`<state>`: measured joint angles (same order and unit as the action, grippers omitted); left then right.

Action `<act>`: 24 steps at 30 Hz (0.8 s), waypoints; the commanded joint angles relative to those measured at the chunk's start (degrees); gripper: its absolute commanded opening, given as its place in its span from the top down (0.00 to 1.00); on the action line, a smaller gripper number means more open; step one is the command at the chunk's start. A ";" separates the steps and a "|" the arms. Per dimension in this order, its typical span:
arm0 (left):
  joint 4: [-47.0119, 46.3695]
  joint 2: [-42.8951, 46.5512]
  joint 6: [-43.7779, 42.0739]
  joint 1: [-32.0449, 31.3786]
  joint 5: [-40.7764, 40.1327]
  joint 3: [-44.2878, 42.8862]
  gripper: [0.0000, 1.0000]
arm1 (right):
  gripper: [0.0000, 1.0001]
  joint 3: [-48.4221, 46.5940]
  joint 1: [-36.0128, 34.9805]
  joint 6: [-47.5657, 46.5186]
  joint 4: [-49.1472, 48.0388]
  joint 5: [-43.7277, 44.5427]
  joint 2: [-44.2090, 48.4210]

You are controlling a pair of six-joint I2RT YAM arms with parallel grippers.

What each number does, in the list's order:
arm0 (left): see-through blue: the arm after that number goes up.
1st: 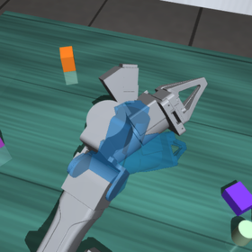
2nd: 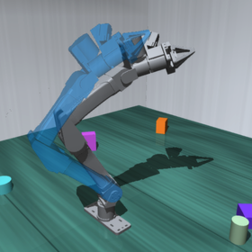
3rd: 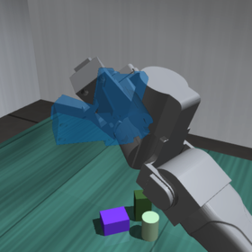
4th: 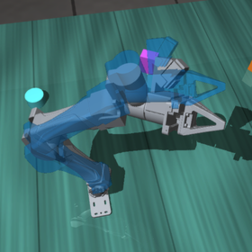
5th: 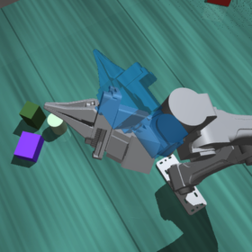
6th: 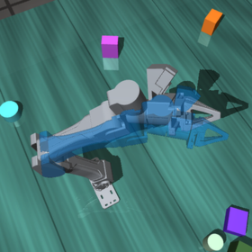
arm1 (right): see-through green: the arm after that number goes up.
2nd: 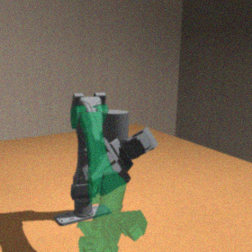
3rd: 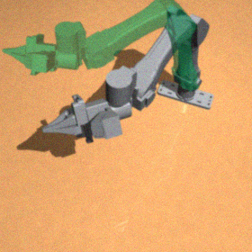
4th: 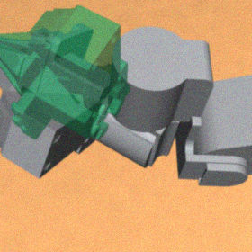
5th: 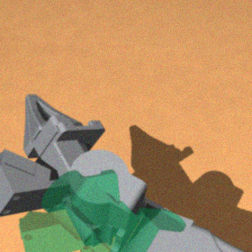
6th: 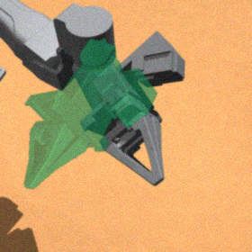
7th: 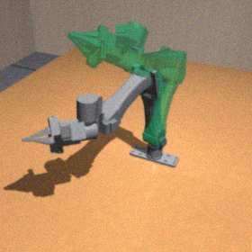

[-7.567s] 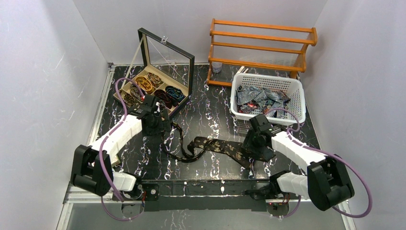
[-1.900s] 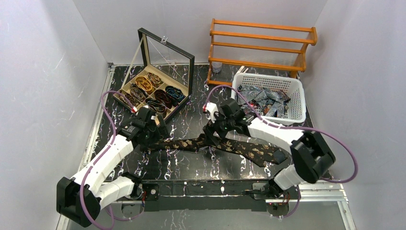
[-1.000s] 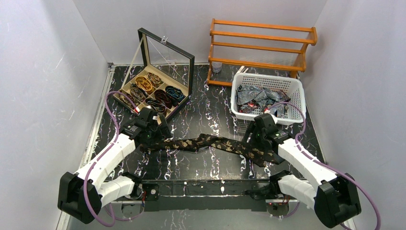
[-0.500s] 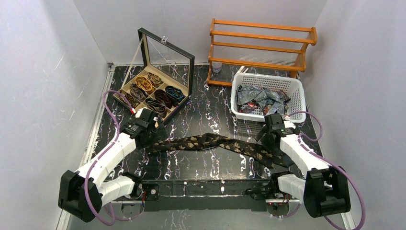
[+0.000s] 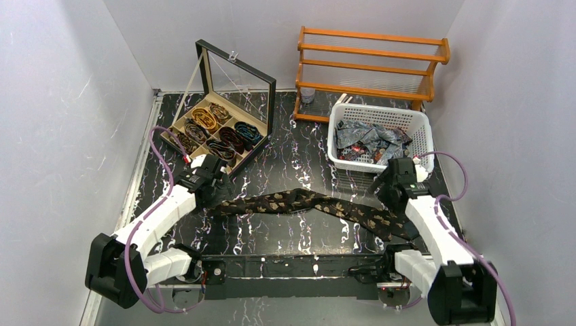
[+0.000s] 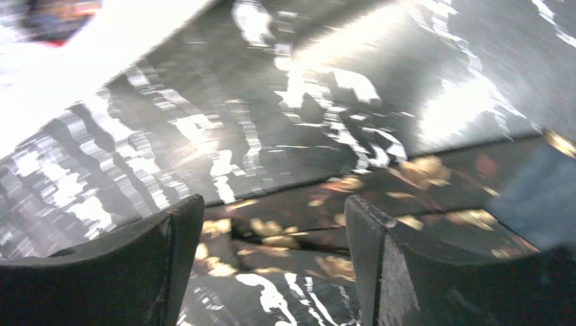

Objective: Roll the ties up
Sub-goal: Flatten out the tie at the center of the board.

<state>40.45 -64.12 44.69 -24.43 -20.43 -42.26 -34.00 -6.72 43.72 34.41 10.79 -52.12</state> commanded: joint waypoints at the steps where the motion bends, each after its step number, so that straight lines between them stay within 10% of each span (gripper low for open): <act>1: -0.75 1.71 2.41 0.30 -3.24 0.96 0.06 | 0.20 -2.68 -0.59 -7.56 -9.40 -15.52 5.14; 7: -4.18 2.35 -0.61 0.43 -1.31 3.62 0.09 | 0.25 -0.80 -8.07 -15.26 -22.39 -33.85 3.62; 14: -8.00 9.15 -0.20 0.69 -1.88 8.53 0.06 | 0.02 -8.87 -34.21 -49.82 -21.67 -30.04 -8.72; 24: -7.57 13.96 6.63 0.78 -4.92 13.38 0.12 | 0.01 -18.45 -35.22 -79.78 -21.42 -36.34 -30.88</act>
<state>32.97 -51.77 47.86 -24.05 -22.31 -30.98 -48.95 -41.98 -22.33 14.55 -20.58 -79.64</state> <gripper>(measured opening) 0.911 0.985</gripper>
